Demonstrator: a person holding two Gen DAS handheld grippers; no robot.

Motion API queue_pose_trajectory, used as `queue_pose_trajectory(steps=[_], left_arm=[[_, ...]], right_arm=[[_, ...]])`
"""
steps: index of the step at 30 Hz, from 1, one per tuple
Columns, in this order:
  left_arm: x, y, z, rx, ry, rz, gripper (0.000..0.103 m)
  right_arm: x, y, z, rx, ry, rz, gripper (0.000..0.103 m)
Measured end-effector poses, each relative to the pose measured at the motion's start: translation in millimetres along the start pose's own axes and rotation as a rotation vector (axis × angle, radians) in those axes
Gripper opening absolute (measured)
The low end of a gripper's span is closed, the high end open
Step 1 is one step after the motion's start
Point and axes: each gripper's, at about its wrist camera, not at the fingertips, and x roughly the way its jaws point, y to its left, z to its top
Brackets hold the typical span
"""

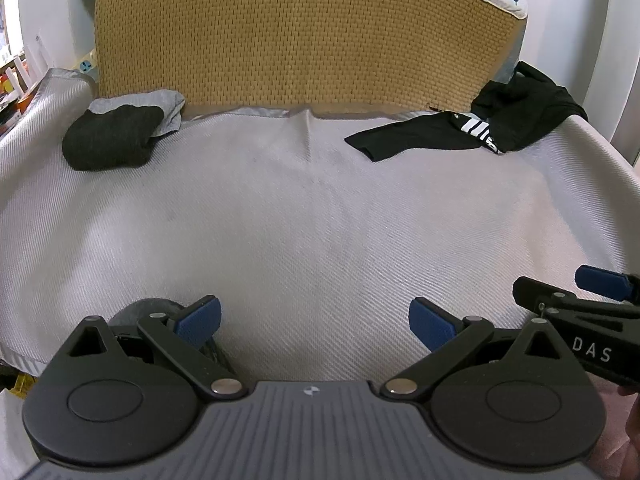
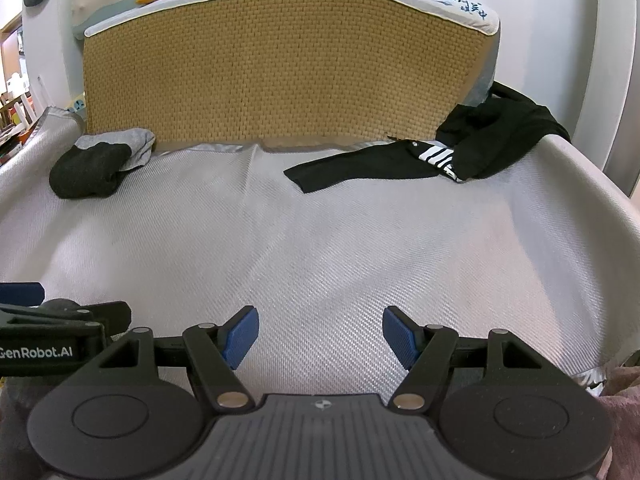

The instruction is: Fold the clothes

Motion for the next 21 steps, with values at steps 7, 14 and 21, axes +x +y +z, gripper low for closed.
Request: queue_pose_trajectory(steps=[7, 14, 21], left_arm=[[7, 0, 7, 0.005, -0.01, 0.011, 0.103], [14, 0, 13, 0.006, -0.017, 0.011, 0.103], [20, 0, 19, 0.004, -0.023, 0.011, 0.103]], right_arm=[[7, 1, 3, -0.004, -0.005, 0.004, 0.072], [15, 2, 8, -0.017, -0.015, 0.002, 0.072], [25, 2, 14, -0.024, -0.021, 0.0, 0.072]])
